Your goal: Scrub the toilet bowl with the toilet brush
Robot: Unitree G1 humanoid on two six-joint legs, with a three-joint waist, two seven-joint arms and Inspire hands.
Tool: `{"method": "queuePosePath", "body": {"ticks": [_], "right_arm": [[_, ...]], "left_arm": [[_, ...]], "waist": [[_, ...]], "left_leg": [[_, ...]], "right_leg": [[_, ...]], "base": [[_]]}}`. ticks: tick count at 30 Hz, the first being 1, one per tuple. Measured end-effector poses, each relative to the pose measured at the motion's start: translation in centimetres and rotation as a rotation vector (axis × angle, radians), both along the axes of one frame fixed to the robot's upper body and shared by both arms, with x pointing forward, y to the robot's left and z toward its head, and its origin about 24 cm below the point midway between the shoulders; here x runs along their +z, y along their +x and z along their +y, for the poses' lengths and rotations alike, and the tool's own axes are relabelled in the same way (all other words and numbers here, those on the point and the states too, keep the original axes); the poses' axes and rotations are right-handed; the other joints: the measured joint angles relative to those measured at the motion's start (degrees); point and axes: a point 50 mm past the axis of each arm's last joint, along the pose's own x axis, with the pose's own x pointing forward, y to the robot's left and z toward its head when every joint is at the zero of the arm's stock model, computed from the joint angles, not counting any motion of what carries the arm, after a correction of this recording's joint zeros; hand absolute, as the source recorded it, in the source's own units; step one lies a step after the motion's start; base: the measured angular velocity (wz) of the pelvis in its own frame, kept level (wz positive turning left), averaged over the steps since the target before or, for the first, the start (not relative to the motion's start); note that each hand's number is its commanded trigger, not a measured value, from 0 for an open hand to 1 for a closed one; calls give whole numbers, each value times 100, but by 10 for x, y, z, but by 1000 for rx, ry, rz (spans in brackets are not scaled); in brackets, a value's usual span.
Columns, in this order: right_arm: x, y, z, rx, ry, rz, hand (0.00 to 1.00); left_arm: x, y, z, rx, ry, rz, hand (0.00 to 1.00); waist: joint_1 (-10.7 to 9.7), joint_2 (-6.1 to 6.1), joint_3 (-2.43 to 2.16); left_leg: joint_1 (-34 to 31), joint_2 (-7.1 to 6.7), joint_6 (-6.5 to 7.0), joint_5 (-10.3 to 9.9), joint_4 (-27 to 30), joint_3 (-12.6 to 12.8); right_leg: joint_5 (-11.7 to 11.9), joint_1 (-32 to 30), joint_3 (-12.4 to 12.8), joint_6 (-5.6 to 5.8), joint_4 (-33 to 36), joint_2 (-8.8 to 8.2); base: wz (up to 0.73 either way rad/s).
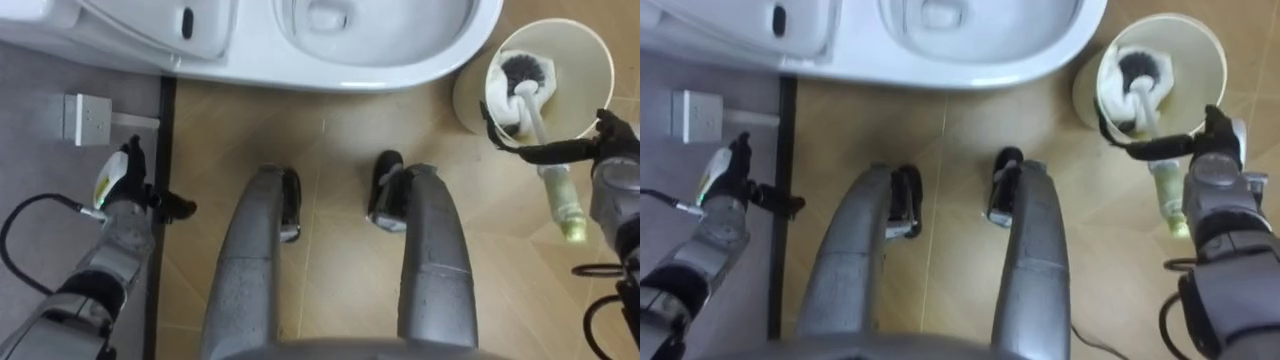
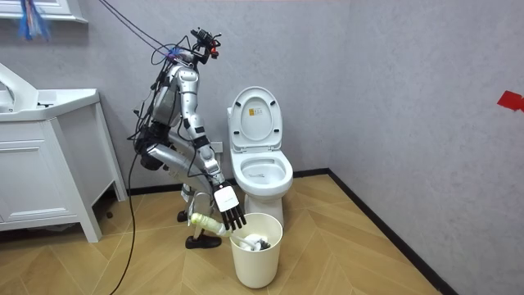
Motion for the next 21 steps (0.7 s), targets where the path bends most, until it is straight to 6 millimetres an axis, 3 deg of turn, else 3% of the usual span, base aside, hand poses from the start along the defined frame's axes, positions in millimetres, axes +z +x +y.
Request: {"method": "queuePosePath", "body": {"ticks": [12, 21], "right_arm": [[-18, -25, -6, 3, 76, 108, 0], [-32, -46, -9, 27, 105, 213, 0]], "left_arm": [[3, 8, 1, -3, -8, 23, 0], [6, 12, 0, -20, -20, 13, 0]], "waist": [[-15, 7, -2], [75, 16, -7]], "left_leg": [[-269, -60, 17, -181, 421, -38], [-230, -77, 21, -184, 418, -43]], "right_leg": [[-198, -266, 19, 24, 462, -90], [-205, -226, 19, 36, 459, -96]], "base": [[3], [0]]}}
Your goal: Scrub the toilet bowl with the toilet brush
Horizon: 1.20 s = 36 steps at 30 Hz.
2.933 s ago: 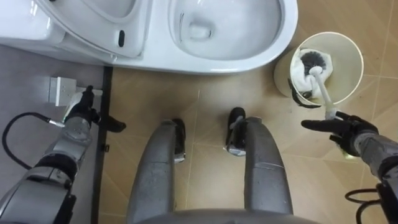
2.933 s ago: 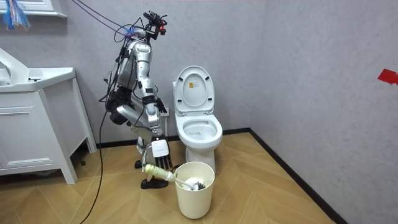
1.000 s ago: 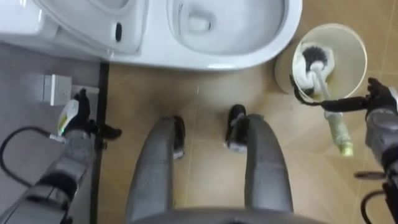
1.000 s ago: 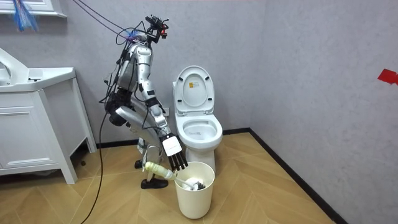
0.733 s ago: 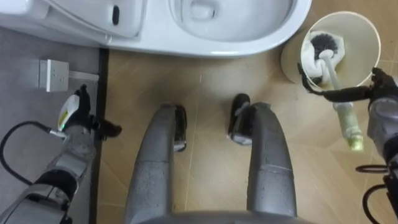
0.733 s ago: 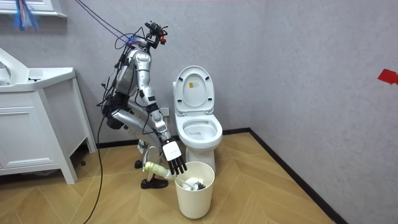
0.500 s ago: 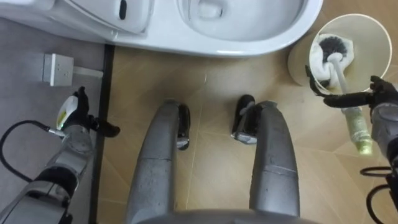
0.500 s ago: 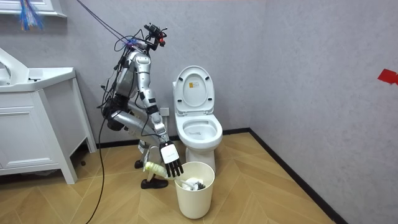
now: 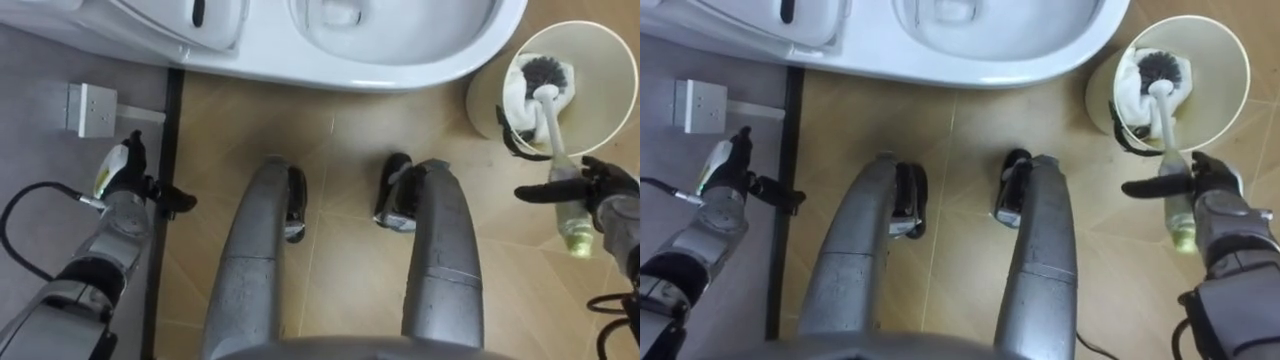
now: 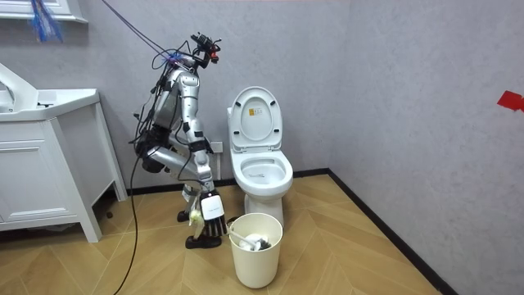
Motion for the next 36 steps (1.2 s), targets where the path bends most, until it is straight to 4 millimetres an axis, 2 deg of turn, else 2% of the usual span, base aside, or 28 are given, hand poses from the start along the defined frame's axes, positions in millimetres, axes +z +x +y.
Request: {"method": "queuePosePath", "body": {"ticks": [6, 10, 17, 21, 27, 36], "right_arm": [[-9, -16, -1, 3, 17, 59, 0], [-11, -20, -2, 16, 12, 79, 0], [-14, -30, -6, 2, 16, 116, 0], [-17, -38, -8, -15, 33, 141, 0], [-20, -44, -9, -55, 69, 160, 0], [-20, -45, -8, -103, 105, 140, 0]], "left_arm": [[-1, -6, 7, -9, -1, 29, 0], [-3, -10, 9, -9, -2, 42, 0], [-6, -14, 10, -16, -16, 63, 0], [-6, -15, 10, -14, -16, 65, 0], [-8, -17, 11, -8, -13, 79, 0], [-12, -24, 14, 10, -2, 117, 0]], "waist": [[50, 15, -9], [43, 47, -29], [37, 49, -31], [49, 79, -49], [50, 128, -79], [40, 136, -81]], "left_leg": [[75, 1, -2, -1, -6, -1], [125, 2, 0, 0, -33, -8], [182, -11, 9, -4, -31, -57], [200, -19, 11, -4, -25, -66], [251, -24, 13, -5, -28, -60], [283, -25, 12, -5, -29, -54]], "right_leg": [[0, 73, 1, 0, -14, 3], [1, 144, -16, 3, -62, 1], [4, 244, -51, 20, -92, -6], [15, 271, -47, 39, -102, 2], [18, 309, -39, 45, -99, 3], [17, 337, -33, 46, -93, 0]], "base": [[0], [0], [0], [0], [0], [0]]}}
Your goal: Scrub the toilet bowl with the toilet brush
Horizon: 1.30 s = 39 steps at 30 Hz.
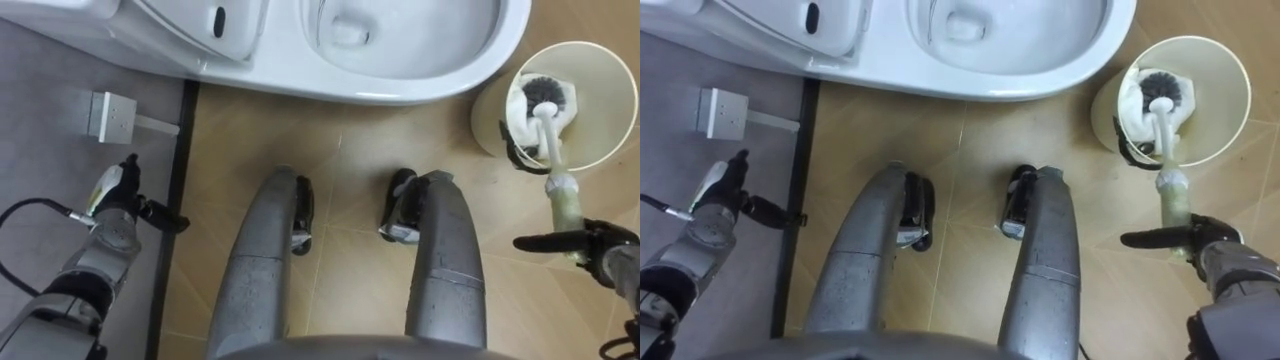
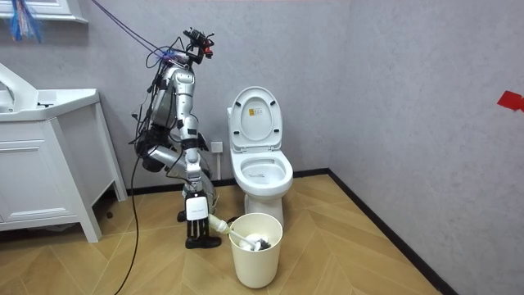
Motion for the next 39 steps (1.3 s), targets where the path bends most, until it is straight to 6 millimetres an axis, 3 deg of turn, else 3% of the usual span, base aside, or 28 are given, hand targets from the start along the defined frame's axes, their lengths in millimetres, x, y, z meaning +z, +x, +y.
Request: {"method": "queuePosePath", "body": {"ticks": [24, 35, 36, 37, 38, 39], "right_arm": [[1, 13, 8, -197, 122, -138, 0], [0, 22, 18, -302, 224, -227, 0], [-1, 24, 20, -308, 235, -234, 17], [-1, 25, 21, -308, 238, -236, 86], [-1, 25, 22, -311, 245, -239, 100], [-2, 25, 23, -315, 248, -241, 100]], "left_arm": [[-3, -1, -4, -5, -30, 24, 0], [1, 7, -7, -12, -32, 5, 0], [2, 9, -8, -13, -31, -1, 0], [2, 9, -8, -14, -31, -3, 0], [3, 11, -8, -15, -31, -7, 0], [4, 12, -8, -16, -31, -11, 0]], "waist": [[-72, -15, 13], [-100, -19, 16], [-117, -19, 16], [-125, -19, 16], [-136, -19, 16], [-146, -19, 16]], "left_leg": [[-14, 3, 19, -20, -27, -1], [-25, 88, -8, -35, -101, -10], [-22, 90, -7, -34, -121, -10], [-21, 92, -5, -33, -133, -10], [-21, 97, 0, -30, -148, -10], [-21, 97, 1, -30, -162, -10]], "right_leg": [[-31, -16, 8, 26, -15, 17], [-27, -22, -17, 8, -134, 110], [-27, -22, -19, 6, -149, 112], [-25, -22, -20, 3, -162, 116], [-23, -21, -28, -1, -180, 117], [-23, -21, -32, -1, -193, 117]], "base": [[0], [-3], [0], [0], [-3], [0]]}}
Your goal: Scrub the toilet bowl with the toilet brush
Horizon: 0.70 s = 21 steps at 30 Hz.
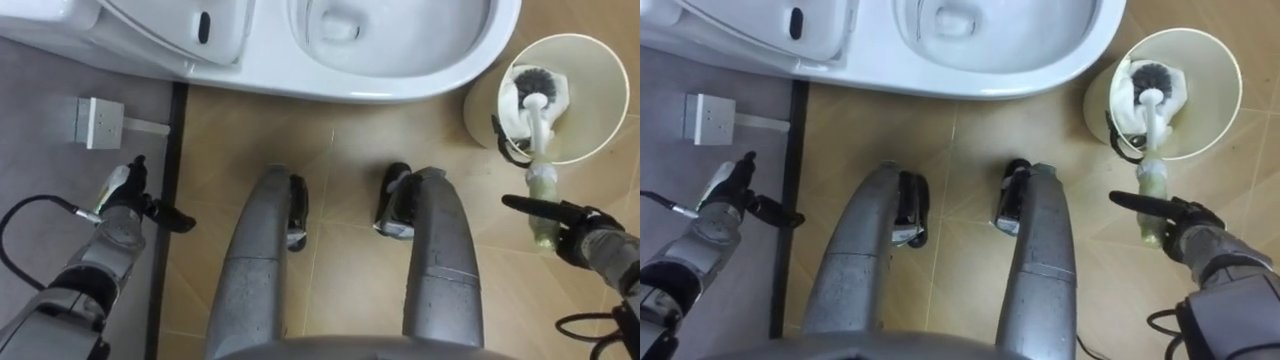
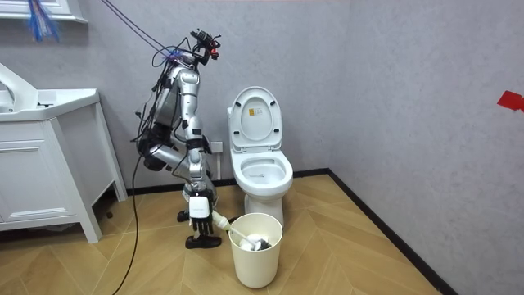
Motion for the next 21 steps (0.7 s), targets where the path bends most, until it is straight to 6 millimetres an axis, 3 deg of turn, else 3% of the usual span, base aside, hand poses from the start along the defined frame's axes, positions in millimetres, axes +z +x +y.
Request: {"method": "queuePosePath", "body": {"ticks": [21], "right_arm": [[-1, -2, 0, 42, -35, 42, 100]], "left_arm": [[2, 2, -1, 19, -27, -26, 0]], "waist": [[59, 47, 28]], "left_leg": [[11, -6, 11, -17, -22, 7]], "right_leg": [[-9, 1, -31, -5, -19, -23]], "base": [[0]]}}
